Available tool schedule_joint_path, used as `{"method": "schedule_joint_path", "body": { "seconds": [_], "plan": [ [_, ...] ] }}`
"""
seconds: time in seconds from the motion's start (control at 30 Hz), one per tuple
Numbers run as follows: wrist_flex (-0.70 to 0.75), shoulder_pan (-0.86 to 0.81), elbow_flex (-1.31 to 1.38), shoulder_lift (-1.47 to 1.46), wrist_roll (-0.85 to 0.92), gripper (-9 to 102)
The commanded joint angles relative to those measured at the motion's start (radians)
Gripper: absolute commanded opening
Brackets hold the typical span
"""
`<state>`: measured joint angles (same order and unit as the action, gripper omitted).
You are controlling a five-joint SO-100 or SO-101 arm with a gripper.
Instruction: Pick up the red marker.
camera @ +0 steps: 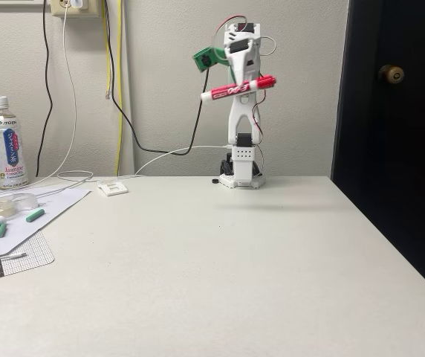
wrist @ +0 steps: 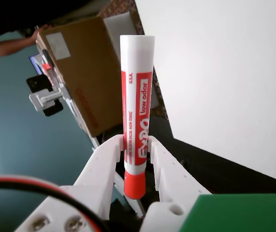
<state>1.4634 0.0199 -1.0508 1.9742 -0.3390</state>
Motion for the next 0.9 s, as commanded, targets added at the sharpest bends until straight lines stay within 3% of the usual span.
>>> {"method": "schedule_joint_path", "body": {
  "seconds": [0.0, 0.47, 0.87],
  "plan": [
    [-0.021, 0.028, 0.035, 0.051, 0.041, 0],
    [0.067, 0.023, 0.002, 0.172, 0.17, 0],
    [-0.152, 0.021, -0.546, 0.574, 0.224, 0]
  ]
}}
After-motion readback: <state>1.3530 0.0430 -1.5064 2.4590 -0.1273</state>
